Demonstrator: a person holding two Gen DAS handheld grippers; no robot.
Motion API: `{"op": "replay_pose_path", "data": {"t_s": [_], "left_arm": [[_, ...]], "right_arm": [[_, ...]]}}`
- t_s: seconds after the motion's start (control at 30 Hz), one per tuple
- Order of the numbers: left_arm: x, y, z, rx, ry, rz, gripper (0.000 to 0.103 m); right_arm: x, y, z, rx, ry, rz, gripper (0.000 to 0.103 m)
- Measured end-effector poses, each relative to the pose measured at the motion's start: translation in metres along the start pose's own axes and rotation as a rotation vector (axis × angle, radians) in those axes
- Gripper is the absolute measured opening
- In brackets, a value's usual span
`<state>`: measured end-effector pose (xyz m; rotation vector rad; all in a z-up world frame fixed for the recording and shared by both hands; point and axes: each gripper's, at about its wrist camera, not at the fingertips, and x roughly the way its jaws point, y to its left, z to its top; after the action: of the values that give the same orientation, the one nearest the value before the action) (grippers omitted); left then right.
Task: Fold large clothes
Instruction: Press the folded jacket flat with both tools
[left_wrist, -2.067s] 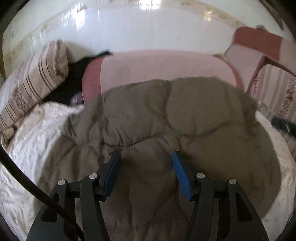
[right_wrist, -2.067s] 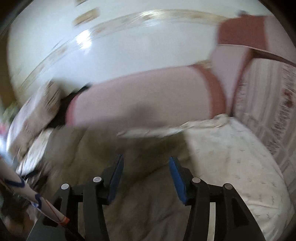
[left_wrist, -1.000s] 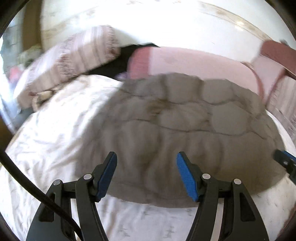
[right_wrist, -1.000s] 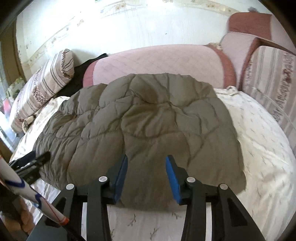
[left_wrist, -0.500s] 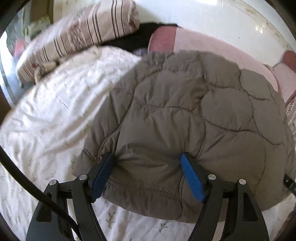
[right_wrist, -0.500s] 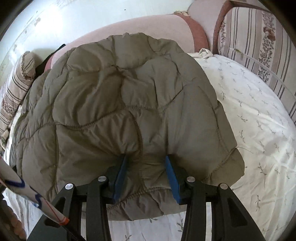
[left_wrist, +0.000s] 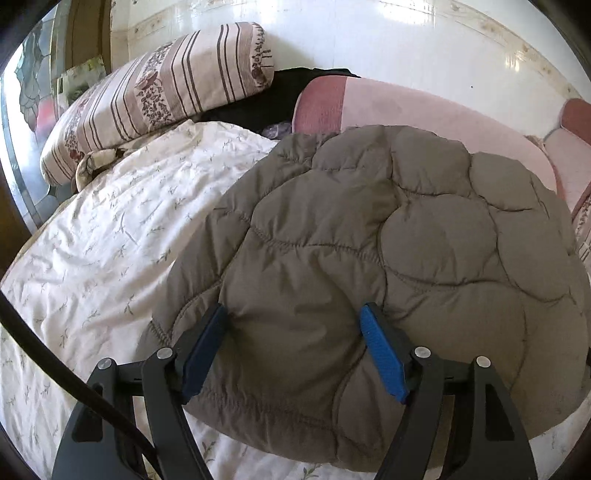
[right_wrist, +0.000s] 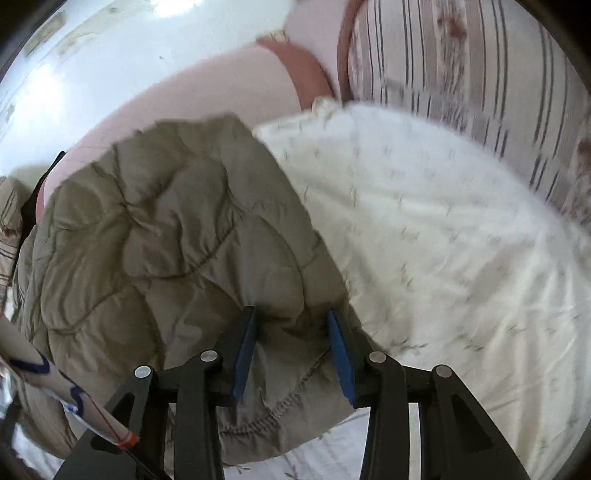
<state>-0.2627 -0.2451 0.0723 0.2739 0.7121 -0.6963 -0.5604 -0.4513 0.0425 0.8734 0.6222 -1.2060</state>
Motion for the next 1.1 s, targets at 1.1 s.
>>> {"op": "replay_pose_path", "data": {"t_s": [1.1], "left_arm": [[-0.037,-0.026,-0.001,0.096,-0.169,0.015,0.074]], "right_arm": [[-0.035,0.111,-0.043,-0.414,-0.181,0.177,0.047]]}}
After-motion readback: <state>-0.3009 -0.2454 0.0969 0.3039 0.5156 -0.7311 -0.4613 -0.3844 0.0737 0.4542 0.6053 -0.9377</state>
